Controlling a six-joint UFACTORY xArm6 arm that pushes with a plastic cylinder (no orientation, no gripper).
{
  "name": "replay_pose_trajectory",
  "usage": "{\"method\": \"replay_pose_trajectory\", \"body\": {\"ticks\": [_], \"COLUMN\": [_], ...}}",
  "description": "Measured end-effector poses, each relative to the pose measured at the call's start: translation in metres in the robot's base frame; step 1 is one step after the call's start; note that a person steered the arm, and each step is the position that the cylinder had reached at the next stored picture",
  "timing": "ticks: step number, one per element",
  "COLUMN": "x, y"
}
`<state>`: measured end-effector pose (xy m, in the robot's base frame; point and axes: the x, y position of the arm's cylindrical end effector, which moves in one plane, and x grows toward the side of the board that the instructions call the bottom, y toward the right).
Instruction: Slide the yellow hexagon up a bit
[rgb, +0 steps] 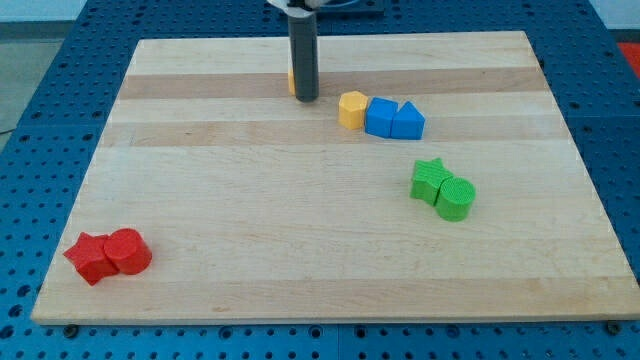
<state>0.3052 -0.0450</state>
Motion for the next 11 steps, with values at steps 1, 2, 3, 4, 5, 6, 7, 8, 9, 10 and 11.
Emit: {"method": "replay_pose_trajectory", "body": {"ticks": [1,2,3,4,5,6,7,8,9,10,11], "x": [0.001,-0.023,-0.048,-0.043,-0.043,-0.048,-0.065,-0.067,-0.062,-0.01,0.058], "y": [-0.003,-0.003,-0.003,-0.025,-0.089,-0.116,-0.096,-0.065,-0.063,-0.082,-0.076]}}
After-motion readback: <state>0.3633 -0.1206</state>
